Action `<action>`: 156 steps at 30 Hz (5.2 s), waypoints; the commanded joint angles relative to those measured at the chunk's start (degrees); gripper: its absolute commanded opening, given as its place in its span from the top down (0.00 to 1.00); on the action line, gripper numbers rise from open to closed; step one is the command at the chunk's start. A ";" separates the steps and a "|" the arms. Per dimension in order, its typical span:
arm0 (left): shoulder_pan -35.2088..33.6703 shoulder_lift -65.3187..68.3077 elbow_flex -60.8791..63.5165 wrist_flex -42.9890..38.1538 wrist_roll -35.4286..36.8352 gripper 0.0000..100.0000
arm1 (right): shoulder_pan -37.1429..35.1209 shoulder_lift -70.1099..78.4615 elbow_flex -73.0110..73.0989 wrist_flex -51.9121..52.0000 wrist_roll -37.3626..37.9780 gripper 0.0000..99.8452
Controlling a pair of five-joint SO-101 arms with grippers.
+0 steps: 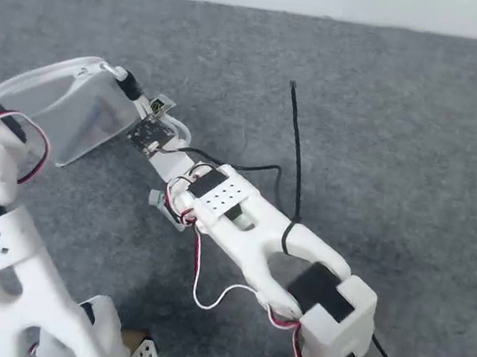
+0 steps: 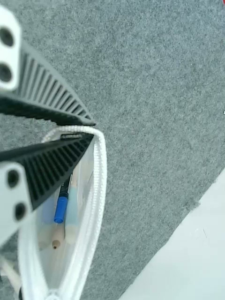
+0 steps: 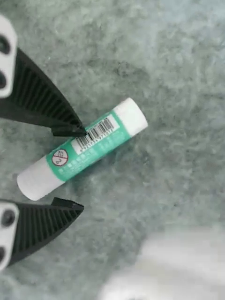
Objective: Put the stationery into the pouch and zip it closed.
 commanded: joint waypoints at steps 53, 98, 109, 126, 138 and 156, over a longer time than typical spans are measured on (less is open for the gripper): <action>-0.53 -0.09 -2.42 -1.67 0.35 0.99 | -2.86 0.48 -3.78 14.90 3.34 0.99; 21.45 -0.53 -0.75 2.64 -4.66 0.99 | -0.13 -55.87 24.18 2.77 -3.25 0.99; 21.45 -0.53 -0.57 2.73 -6.24 0.99 | -0.40 -64.92 25.14 -9.63 -3.34 0.99; 21.19 -0.53 -0.04 2.55 -6.07 0.99 | -1.63 -64.92 25.14 -37.85 -4.57 0.99; 21.10 -0.53 0.22 2.55 -5.98 0.99 | -2.77 -46.46 24.79 -69.67 -21.80 0.99; 21.01 -0.53 0.31 2.55 -5.98 0.99 | 0.04 -26.77 25.05 -94.64 -21.98 0.99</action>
